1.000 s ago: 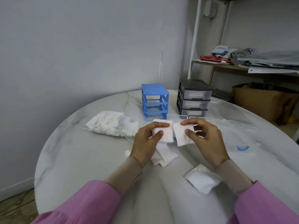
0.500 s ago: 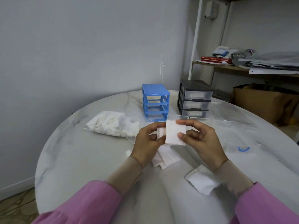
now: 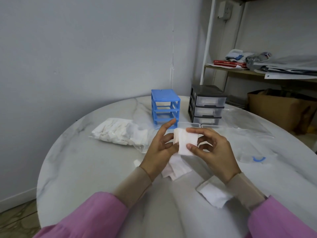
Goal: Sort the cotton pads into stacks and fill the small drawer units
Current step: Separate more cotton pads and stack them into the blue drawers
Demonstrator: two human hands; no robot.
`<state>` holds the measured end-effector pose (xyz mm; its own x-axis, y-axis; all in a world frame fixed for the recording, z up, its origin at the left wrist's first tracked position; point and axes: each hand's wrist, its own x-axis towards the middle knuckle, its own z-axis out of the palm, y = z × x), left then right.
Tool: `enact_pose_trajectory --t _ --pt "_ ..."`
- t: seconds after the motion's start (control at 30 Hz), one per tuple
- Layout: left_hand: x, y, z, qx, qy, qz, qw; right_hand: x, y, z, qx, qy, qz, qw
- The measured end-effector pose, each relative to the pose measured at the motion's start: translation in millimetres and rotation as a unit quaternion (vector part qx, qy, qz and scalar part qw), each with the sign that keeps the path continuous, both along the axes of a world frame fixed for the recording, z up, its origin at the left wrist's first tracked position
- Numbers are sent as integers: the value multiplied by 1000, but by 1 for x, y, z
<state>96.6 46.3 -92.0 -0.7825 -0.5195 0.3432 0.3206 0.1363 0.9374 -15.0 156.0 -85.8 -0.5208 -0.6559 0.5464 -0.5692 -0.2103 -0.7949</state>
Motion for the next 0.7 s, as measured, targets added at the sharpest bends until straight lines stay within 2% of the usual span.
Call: enact_pose_trajectory --t 0.17,0.33,0.43,0.6,0.7 --pt "-2 -1 2 58 -7 -8 998 -2 0 -1 22 9 -50 998" --pt "-3 -2 -1 30 -11 26 999 1 -3 -2 64 -6 -43 997" --pt "-4 -4 -1 81 12 21 996 2 -4 -4 113 -2 -37 993" --pt "-7 -8 0 192 41 -40 980 2 -4 -4 125 2 -23 992" --pt "-7 -10 -3 149 38 -36 988 0 -3 -4 101 47 -50 993"
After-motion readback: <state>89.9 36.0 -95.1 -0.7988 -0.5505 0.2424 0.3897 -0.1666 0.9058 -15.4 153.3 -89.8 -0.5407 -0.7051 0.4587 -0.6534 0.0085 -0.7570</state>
